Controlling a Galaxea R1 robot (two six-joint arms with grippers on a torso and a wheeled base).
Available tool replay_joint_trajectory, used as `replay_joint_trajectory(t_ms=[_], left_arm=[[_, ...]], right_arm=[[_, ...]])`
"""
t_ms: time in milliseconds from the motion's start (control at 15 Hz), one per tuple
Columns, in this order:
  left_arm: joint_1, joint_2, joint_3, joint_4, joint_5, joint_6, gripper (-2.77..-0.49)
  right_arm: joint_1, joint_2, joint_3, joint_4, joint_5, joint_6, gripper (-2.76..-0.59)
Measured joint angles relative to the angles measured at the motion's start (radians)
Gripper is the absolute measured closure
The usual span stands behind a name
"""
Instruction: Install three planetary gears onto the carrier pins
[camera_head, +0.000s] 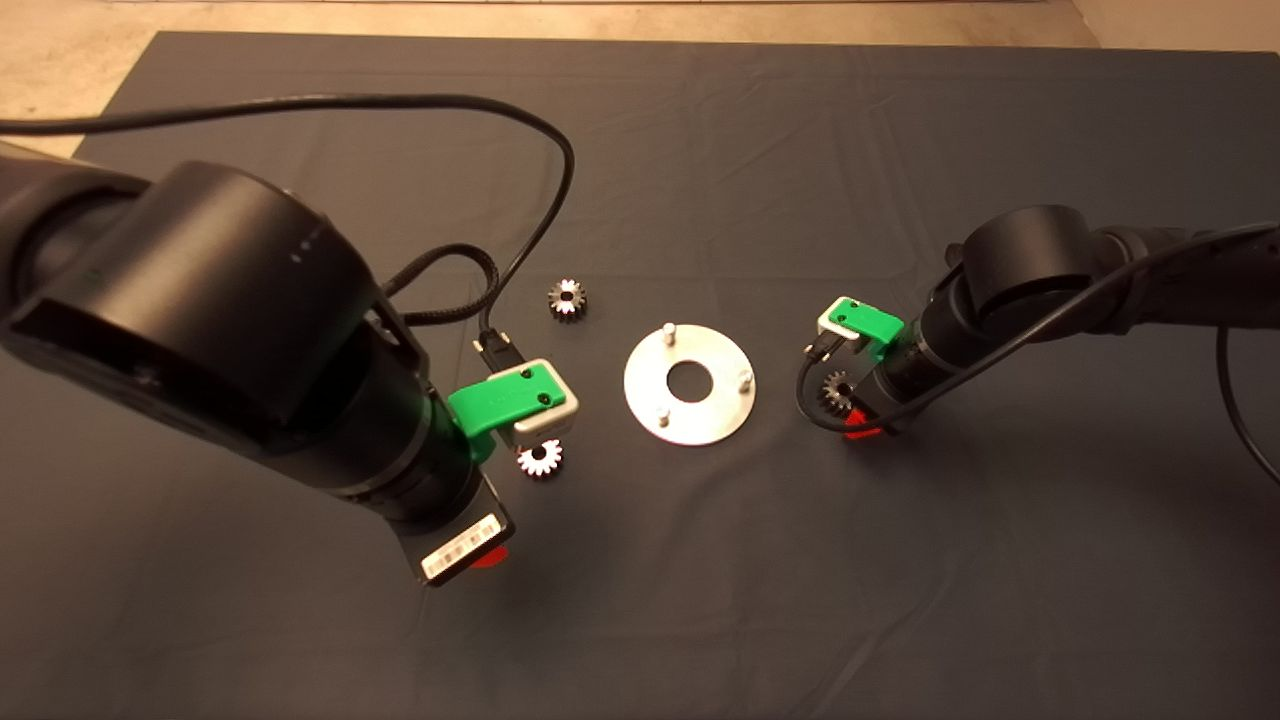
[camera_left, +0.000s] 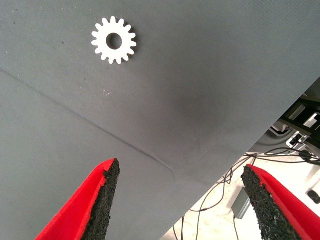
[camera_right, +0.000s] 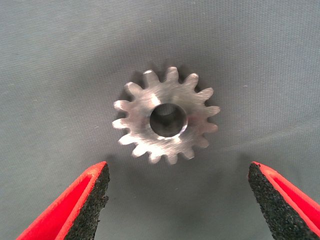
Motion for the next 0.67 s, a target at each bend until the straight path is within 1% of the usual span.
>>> replay_joint_trajectory(t_ms=[67, 267, 400, 533, 667], left_arm=[[0.000, 0.000, 0.000, 0.000, 0.000, 0.000, -1.76], [0.000, 0.000, 0.002, 0.000, 0.000, 0.000, -1.76], [0.000, 0.000, 0.004, 0.000, 0.000, 0.000, -1.76], [0.000, 0.000, 0.006, 0.000, 0.000, 0.000, -1.76], [0.000, 0.000, 0.006, 0.000, 0.000, 0.000, -1.76]], right_arm=[[0.000, 0.003, -0.008, -0.008, 0.007, 0.000, -2.06], [0.000, 0.011, -0.012, -0.013, 0.014, 0.004, -2.06], [0.000, 0.016, -0.013, -0.015, 0.014, 0.004, -2.06], [0.000, 0.033, -0.014, -0.015, 0.015, 0.005, -2.06], [0.000, 0.038, -0.014, -0.015, 0.021, 0.006, -2.06]])
